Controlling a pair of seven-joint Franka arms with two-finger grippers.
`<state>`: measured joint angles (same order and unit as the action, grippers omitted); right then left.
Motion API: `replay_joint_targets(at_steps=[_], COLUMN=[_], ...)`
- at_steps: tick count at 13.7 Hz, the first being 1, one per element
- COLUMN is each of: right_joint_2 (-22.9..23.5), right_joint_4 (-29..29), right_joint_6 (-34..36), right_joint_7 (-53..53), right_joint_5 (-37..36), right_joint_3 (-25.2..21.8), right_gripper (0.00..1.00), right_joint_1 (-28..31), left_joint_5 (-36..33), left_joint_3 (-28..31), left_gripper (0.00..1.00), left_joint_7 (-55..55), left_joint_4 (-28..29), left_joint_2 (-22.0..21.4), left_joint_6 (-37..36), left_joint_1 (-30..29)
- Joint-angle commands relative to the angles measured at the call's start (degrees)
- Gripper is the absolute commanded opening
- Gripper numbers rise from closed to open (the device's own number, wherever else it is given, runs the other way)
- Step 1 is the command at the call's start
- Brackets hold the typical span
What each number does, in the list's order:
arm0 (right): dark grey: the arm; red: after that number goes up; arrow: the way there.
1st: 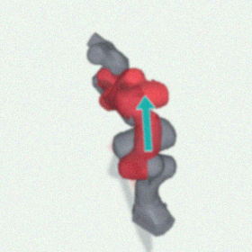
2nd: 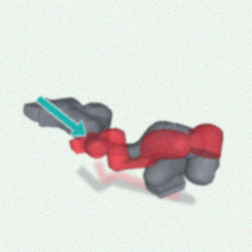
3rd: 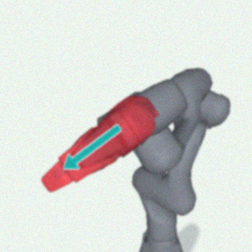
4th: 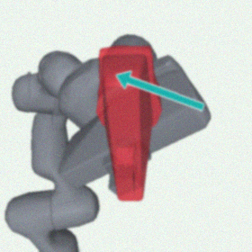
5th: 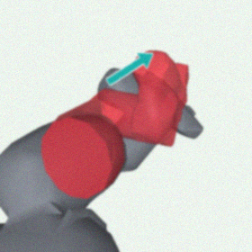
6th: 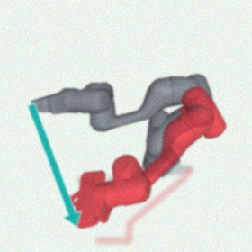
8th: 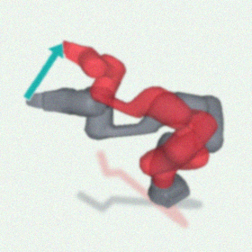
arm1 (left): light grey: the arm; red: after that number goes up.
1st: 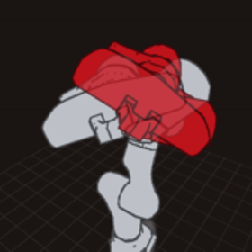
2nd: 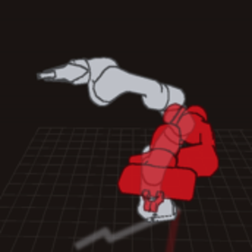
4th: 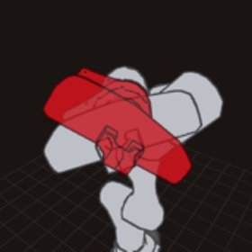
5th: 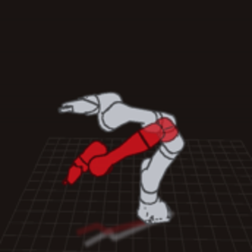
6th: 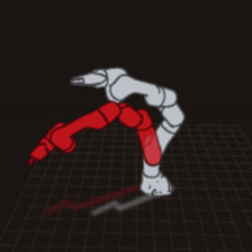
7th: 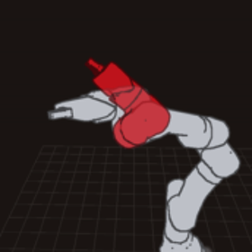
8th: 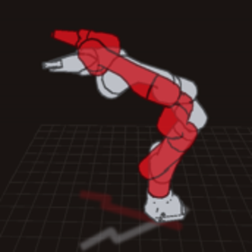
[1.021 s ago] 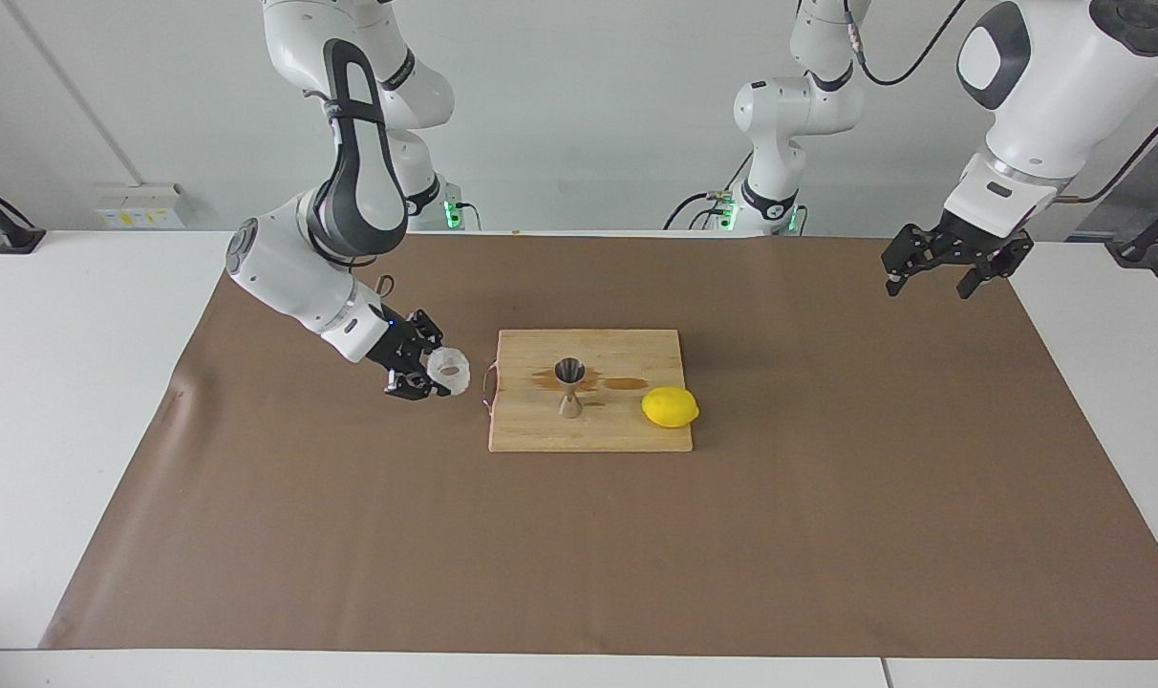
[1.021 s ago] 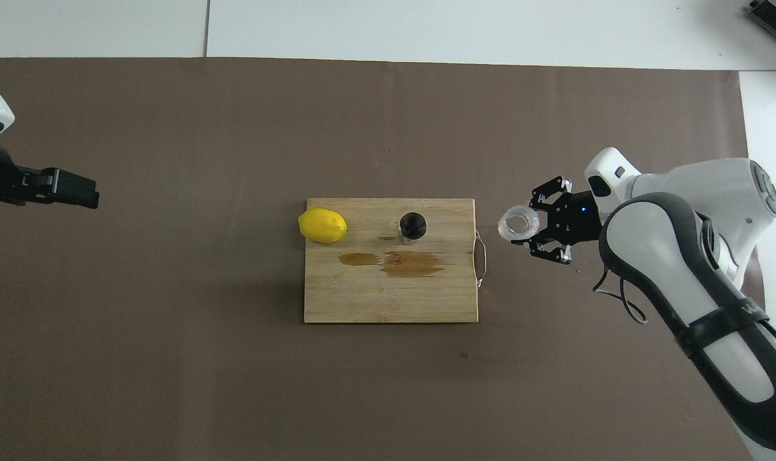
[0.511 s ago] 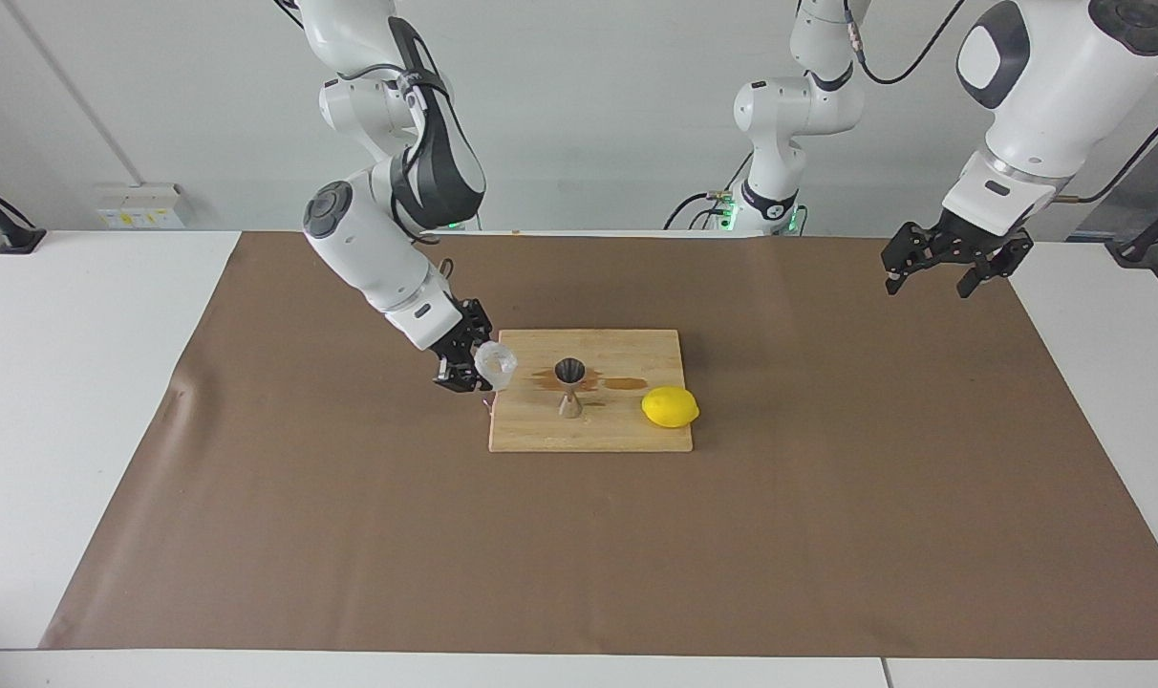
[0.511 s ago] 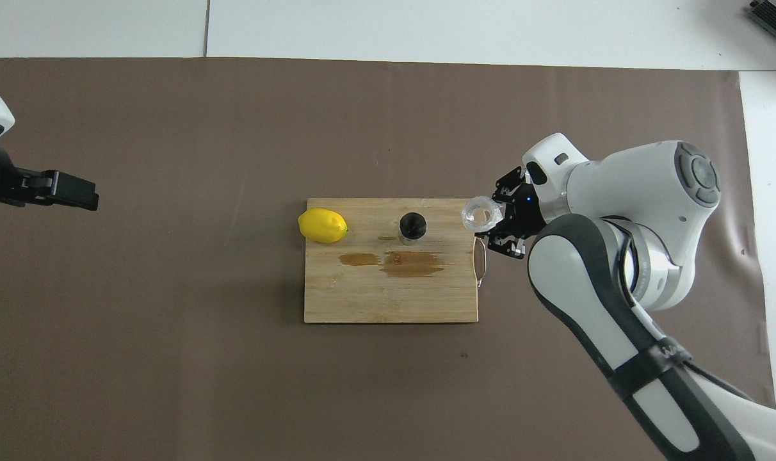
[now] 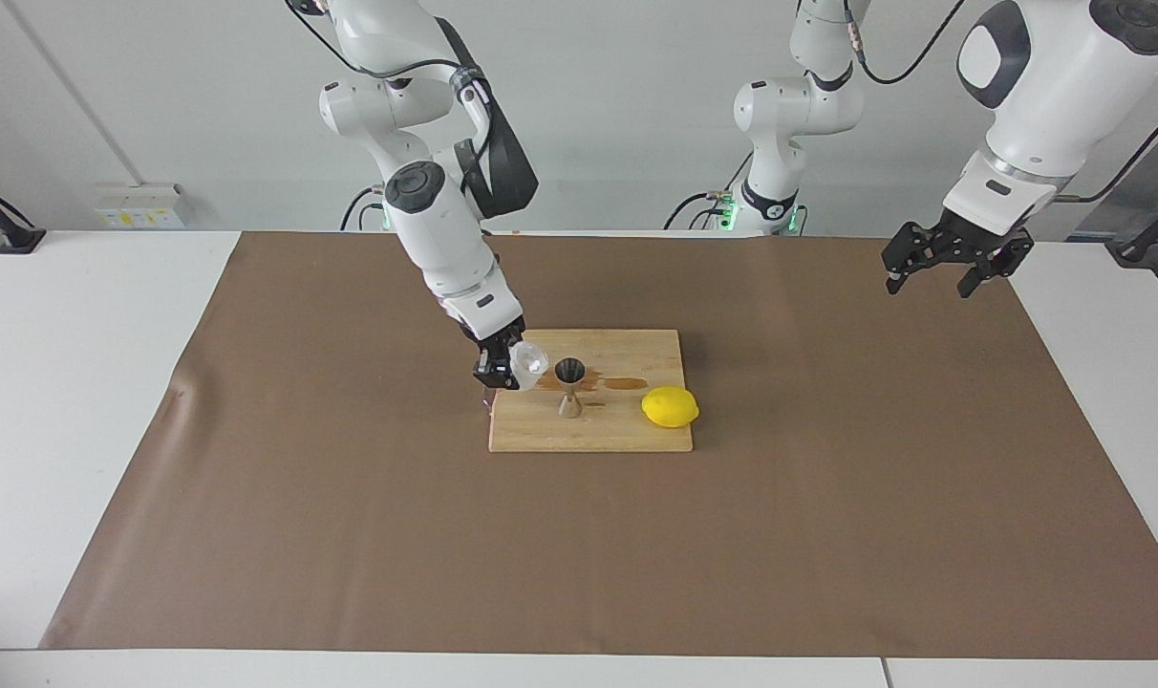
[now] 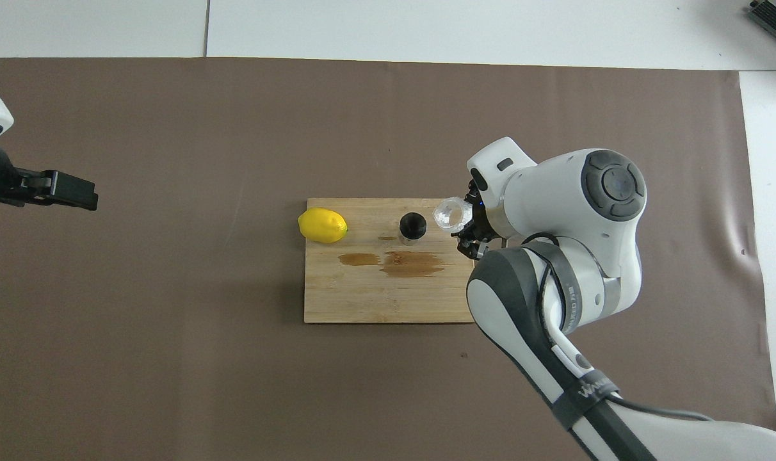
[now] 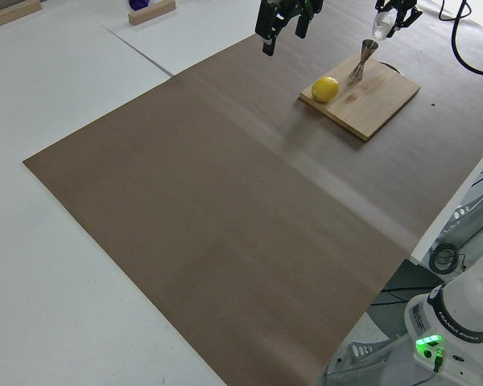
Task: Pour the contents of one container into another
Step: 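Lift the glass cup and carry it above the metal cup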
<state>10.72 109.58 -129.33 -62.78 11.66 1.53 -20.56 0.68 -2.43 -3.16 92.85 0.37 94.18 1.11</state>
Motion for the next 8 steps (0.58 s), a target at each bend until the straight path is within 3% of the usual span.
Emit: replay_joint_targets(at_steps=[1,8], right_joint_2=[1.5,4.0], right_joint_4=[-2.9,-8.7], right_joint_6=[0.7,7.4], right_joint_7=[2.9,3.9], right_joint_5=[-4.9,-14.9], right_joint_3=[0.2,0.2], right_gripper=[0.00,0.00], right_joint_1=[-0.5,-4.0], left_joint_5=[0.4,0.4], left_joint_3=[0.5,0.4], left_gripper=[1.00,1.00], left_joint_7=[-0.9,-0.9], left_joint_4=[1.8,1.8], left_joint_2=[-1.6,-1.6], left_joint_6=[0.6,0.9], left_joint_1=[0.3,0.2])
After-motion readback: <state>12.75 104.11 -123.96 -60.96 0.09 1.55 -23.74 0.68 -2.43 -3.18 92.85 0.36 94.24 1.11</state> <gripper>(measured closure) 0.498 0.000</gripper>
